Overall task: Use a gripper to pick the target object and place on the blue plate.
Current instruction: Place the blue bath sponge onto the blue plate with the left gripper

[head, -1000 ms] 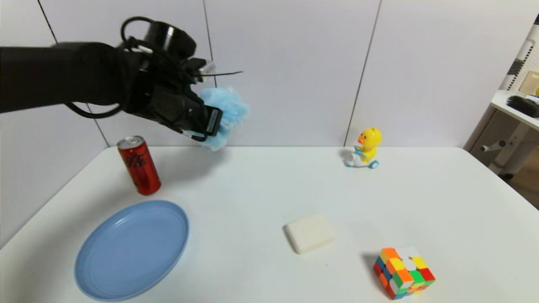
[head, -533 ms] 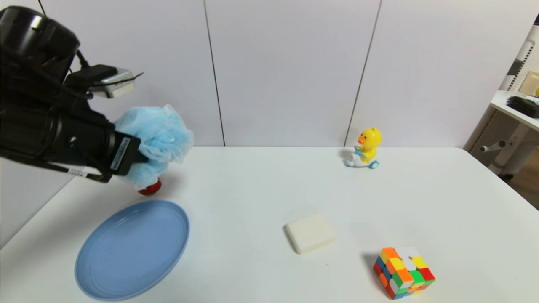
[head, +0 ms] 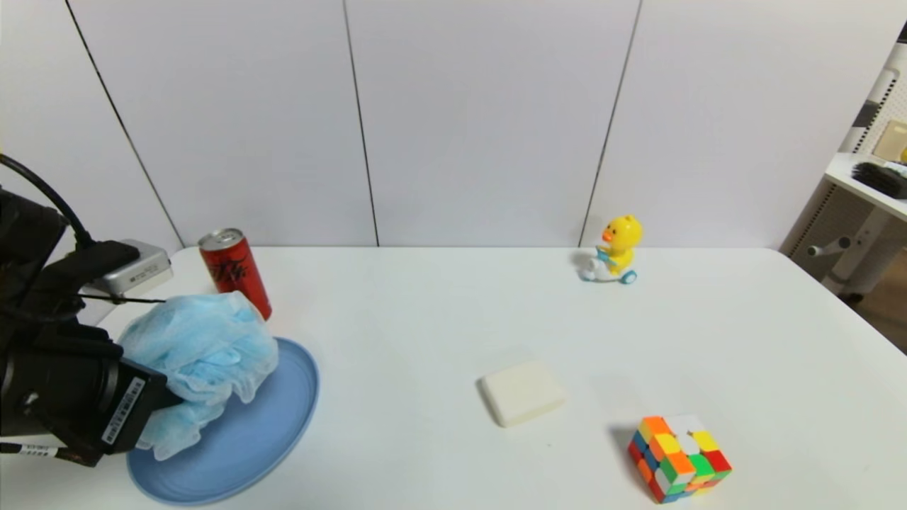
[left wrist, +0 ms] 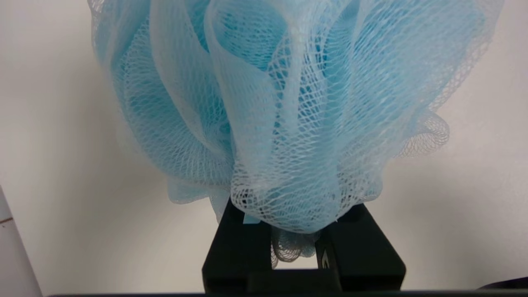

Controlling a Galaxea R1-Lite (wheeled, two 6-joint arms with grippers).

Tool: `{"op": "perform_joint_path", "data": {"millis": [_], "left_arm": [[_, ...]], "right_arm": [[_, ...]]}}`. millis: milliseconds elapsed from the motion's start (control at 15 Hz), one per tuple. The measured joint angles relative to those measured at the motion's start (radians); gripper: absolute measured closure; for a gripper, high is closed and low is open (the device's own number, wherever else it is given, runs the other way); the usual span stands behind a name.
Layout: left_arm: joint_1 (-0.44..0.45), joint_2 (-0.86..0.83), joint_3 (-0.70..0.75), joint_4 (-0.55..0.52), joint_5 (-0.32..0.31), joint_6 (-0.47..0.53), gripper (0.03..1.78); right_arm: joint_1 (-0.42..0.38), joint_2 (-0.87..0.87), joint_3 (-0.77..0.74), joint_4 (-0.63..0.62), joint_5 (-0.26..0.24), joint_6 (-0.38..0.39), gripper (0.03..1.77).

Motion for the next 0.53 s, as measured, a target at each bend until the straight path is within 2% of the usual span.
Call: {"op": "perform_joint_path", "data": {"millis": [67,133,333,533], "left_arm": [[0.0,-0.005,0.036,-0.02,-0.008,0.001,1.49],[0.0,-0.006,0.065,-0.047,-0.025,0.0,1.41],[0.001,-0.001,0.114,-0.105,-0.046,0.003,0.97],[0.001,0.001,0.118,-0.124,-0.047,0.014,0.7]], "right_arm": [[0.0,0.0,0.0,0.0,0.0,0.0,0.1],[0.0,0.0,0.0,0.0,0.0,0.0,0.1],[0.0,0.0,0.0,0.0,0.001,0.0,0.1],[0.0,0.0,0.0,0.0,0.0,0.0,0.1]]}}
